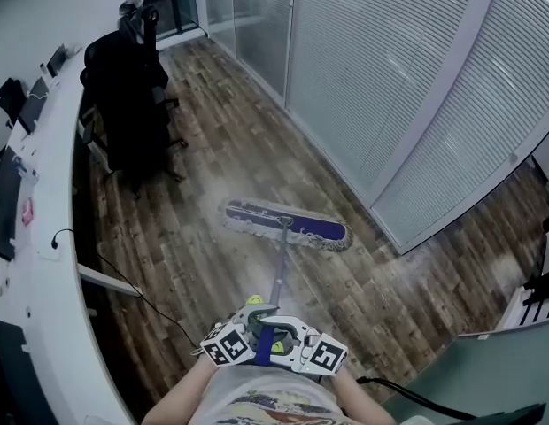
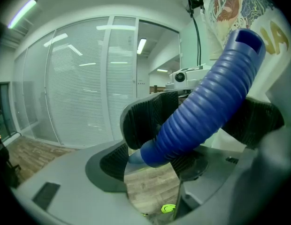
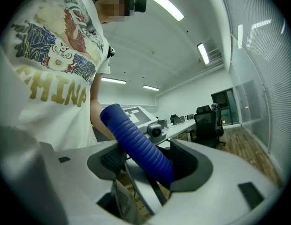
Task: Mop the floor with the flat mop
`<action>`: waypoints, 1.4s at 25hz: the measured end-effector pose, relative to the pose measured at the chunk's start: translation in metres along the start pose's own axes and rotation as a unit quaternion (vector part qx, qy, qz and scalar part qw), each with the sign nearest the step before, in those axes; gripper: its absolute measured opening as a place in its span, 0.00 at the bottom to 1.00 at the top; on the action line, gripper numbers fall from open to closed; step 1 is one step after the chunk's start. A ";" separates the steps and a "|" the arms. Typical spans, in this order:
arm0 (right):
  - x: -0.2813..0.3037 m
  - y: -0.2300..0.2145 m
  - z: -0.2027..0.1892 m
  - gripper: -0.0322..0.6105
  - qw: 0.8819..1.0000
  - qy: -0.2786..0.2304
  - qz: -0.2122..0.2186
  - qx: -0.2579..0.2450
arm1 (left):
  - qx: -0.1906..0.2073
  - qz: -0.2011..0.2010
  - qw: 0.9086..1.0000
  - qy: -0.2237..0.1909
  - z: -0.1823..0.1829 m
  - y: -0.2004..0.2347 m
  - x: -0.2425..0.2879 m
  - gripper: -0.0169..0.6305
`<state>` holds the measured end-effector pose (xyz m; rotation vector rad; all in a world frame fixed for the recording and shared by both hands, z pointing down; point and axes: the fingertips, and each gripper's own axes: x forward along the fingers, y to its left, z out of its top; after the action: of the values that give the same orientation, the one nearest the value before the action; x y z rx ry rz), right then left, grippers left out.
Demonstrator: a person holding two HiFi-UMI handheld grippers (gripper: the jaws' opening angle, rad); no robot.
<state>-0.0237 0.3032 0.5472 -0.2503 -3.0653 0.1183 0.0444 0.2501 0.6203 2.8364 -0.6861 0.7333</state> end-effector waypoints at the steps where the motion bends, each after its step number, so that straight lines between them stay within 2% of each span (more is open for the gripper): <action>1: -0.001 -0.003 0.001 0.45 1.000 -0.005 0.000 0.000 | -0.001 0.001 1.000 -0.001 0.001 0.003 0.001 0.41; 6: -0.007 -0.031 0.013 0.45 1.000 -0.011 0.003 -0.022 | -0.041 0.013 0.998 -0.044 0.025 0.031 0.007 0.41; 13: 0.003 -0.081 0.014 0.45 1.000 0.001 0.015 -0.021 | -0.032 0.018 0.998 -0.050 0.028 0.084 0.013 0.41; 18: 0.013 -0.152 0.017 0.45 1.000 -0.009 0.009 -0.016 | -0.013 0.011 0.999 -0.038 0.028 0.151 0.029 0.41; 24: 0.036 -0.255 0.037 0.45 1.000 -0.027 -0.005 -0.008 | -0.014 0.001 0.999 -0.043 0.042 0.255 0.033 0.40; 27: 0.046 -0.306 0.038 0.45 1.000 -0.012 -0.019 0.012 | -0.004 -0.007 0.999 -0.039 0.044 0.305 0.040 0.40; 30: 0.055 -0.340 0.033 0.45 0.999 0.000 -0.026 0.019 | 0.008 -0.013 0.999 -0.034 0.040 0.338 0.045 0.40; 35: 0.062 -0.376 0.036 0.45 0.998 0.006 -0.058 0.023 | 0.016 -0.029 0.998 -0.047 0.044 0.371 0.049 0.40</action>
<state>-0.1472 -0.0590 0.5457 -0.0706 -3.0518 0.1790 -0.0694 -0.1092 0.6111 2.9223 -0.6077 0.6099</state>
